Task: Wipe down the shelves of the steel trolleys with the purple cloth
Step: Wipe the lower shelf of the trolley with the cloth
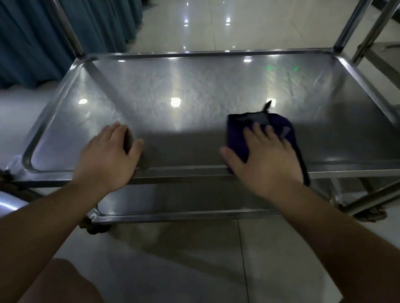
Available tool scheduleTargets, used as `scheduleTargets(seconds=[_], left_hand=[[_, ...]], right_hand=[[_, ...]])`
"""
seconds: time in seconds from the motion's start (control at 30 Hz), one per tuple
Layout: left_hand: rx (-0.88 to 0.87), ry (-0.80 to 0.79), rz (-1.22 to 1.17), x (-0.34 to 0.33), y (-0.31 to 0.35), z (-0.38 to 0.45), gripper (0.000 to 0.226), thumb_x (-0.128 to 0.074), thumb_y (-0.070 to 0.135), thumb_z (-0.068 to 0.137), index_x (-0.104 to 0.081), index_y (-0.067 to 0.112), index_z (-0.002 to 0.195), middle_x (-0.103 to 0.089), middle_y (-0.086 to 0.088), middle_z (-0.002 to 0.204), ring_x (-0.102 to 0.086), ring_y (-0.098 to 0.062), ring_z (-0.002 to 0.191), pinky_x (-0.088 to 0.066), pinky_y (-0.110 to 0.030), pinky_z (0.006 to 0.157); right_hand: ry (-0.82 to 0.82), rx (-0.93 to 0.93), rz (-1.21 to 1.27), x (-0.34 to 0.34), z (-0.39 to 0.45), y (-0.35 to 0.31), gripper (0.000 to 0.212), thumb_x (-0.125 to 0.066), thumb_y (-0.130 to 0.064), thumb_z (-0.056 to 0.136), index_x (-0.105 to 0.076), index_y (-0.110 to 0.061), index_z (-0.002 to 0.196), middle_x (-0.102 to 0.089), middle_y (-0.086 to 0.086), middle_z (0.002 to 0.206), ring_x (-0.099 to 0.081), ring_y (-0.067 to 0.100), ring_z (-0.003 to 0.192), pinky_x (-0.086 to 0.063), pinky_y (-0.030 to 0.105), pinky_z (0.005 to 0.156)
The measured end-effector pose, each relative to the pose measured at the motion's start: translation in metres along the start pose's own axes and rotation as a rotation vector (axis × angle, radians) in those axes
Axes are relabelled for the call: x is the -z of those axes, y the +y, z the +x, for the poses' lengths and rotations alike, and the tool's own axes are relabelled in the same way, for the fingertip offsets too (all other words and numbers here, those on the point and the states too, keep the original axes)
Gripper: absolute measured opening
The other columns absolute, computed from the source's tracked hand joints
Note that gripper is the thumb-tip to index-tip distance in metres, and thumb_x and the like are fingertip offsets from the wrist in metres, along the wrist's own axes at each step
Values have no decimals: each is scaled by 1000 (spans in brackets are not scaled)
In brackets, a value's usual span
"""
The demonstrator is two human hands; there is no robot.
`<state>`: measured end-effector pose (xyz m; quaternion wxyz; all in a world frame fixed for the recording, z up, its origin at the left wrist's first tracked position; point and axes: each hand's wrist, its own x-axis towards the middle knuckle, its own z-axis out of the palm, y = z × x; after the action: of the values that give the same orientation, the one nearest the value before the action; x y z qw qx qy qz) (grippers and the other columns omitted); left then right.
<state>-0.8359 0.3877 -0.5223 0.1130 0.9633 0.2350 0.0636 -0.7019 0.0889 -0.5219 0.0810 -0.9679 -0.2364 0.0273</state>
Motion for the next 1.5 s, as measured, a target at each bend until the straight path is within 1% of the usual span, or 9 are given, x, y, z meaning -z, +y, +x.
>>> scheduleTargets(seconds=[0.37,0.47,0.6,0.77,0.9,1.1,1.2,1.4,1.5], left_hand=[[-32,66,-142,-10,-10,0,39,-27,45,109,-57,21,108,-59,-2,114,-54,-25,109,-46,-46,95],[-44,145,-187,-14,-15,-3,48,-34,44,110,-59,17,142,-58,-4,146,-52,-20,131,-36,-31,103],[-32,232,-173,-10,-18,-10,47,-47,49,101,-57,34,144,-53,11,149,-48,3,114,-36,-26,97],[-193,331,-217,-4,-14,-46,43,-54,35,104,-59,23,145,-55,10,142,-51,-8,130,-34,-11,105],[-495,391,-172,-23,-13,-89,37,-58,24,97,-67,8,130,-63,-6,132,-59,-24,123,-46,-39,105],[-712,270,8,-88,-61,-117,33,-57,17,98,-74,12,125,-59,-8,150,-44,-28,151,-32,-42,118],[-652,63,62,-113,-98,-118,42,-63,16,94,-69,16,135,-55,-5,156,-43,-23,151,-34,-41,118],[-299,-16,-76,-141,-167,-113,31,-66,15,92,-73,10,121,-73,-6,118,-66,-24,108,-55,-46,94],[-200,-11,-91,-157,-199,-115,25,-73,7,91,-76,13,116,-74,-2,106,-67,-21,93,-56,-39,84]], right_hand=[[395,750,98,-39,-31,-67,44,-71,-31,94,-68,-17,136,-67,3,138,-62,22,130,-52,45,105],[510,889,189,-42,-41,-65,36,-71,-29,96,-73,-16,129,-72,3,129,-68,19,121,-55,42,98],[366,1109,302,-54,-63,-76,30,-62,-31,100,-75,-16,124,-76,0,114,-74,20,99,-57,41,83],[-134,925,296,-102,-61,-85,43,-42,-51,101,-65,-35,134,-74,-11,111,-72,17,90,-58,39,68],[-325,801,185,-149,-31,-81,34,-42,-58,101,-54,-50,132,-68,-21,96,-67,7,85,-56,36,71],[-216,616,360,-185,-3,-82,46,-39,-64,95,-67,-39,121,-71,-14,89,-68,9,77,-57,36,69],[-164,532,526,-198,10,-89,32,-51,-56,100,-71,-32,107,-69,-19,84,-65,-3,78,-47,14,64],[-79,397,651,-219,38,-130,18,-57,-48,102,-68,-34,103,-66,-23,84,-62,-9,75,-39,2,60],[53,434,519,-227,59,-157,32,-53,-50,102,-71,-26,113,-71,-3,97,-61,13,81,-36,20,67]])
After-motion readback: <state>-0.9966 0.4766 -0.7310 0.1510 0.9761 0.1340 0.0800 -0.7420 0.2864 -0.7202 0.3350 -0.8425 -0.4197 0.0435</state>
